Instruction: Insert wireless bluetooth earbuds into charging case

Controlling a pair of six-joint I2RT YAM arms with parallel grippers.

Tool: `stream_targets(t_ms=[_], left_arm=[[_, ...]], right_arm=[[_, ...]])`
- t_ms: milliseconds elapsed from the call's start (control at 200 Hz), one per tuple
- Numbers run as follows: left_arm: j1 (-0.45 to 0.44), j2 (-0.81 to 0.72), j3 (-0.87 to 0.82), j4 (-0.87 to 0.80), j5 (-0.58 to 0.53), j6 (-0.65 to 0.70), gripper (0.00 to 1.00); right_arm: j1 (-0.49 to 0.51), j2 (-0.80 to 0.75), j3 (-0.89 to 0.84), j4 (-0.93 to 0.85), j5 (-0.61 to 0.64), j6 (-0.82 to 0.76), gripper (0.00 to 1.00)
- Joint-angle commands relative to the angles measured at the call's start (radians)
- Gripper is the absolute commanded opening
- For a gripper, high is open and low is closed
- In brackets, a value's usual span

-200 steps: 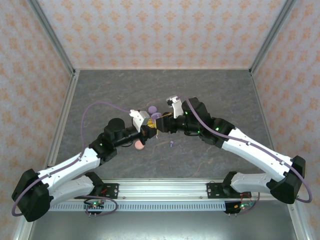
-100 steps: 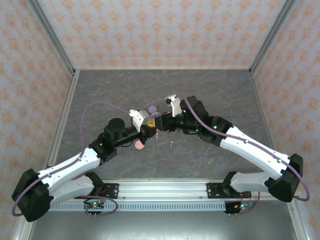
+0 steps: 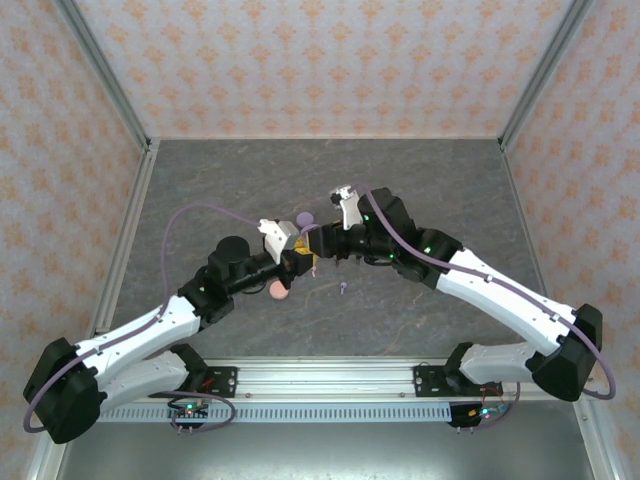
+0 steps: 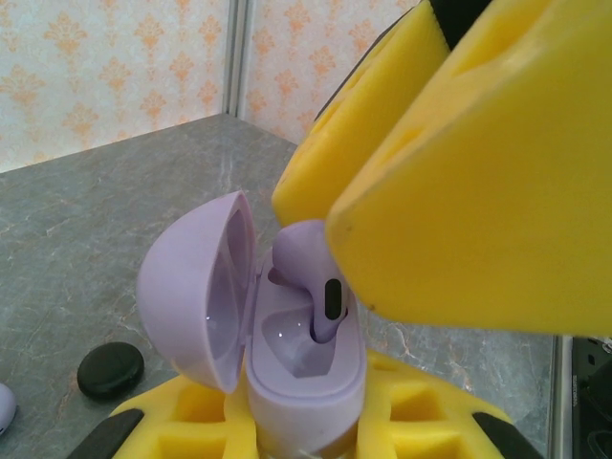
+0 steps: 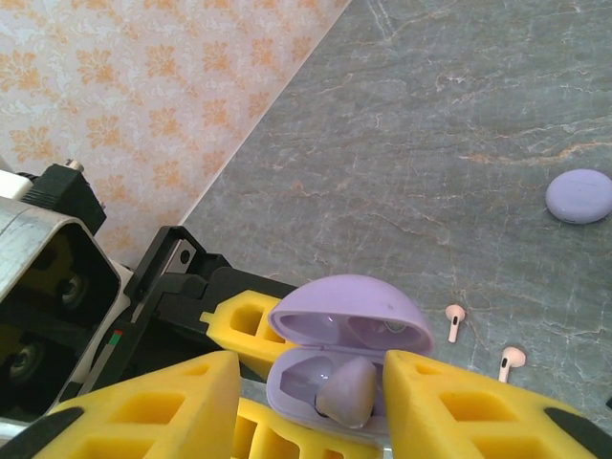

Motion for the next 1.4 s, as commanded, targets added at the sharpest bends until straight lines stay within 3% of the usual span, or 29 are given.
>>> stream_targets(t_ms=[0, 1396], left_arm=[[-0.008, -0.024, 0.017, 0.032, 0.001, 0.007, 0.05], [-0.008, 0.002, 0.027, 0.034, -0.015, 0.003, 0.05]], right_arm=[[-0.004, 0.0, 0.021, -0.018, -0.025, -0.007, 0.43], [-0.002, -0.039, -0.008, -0.02, -0.15, -0.021, 0.39]])
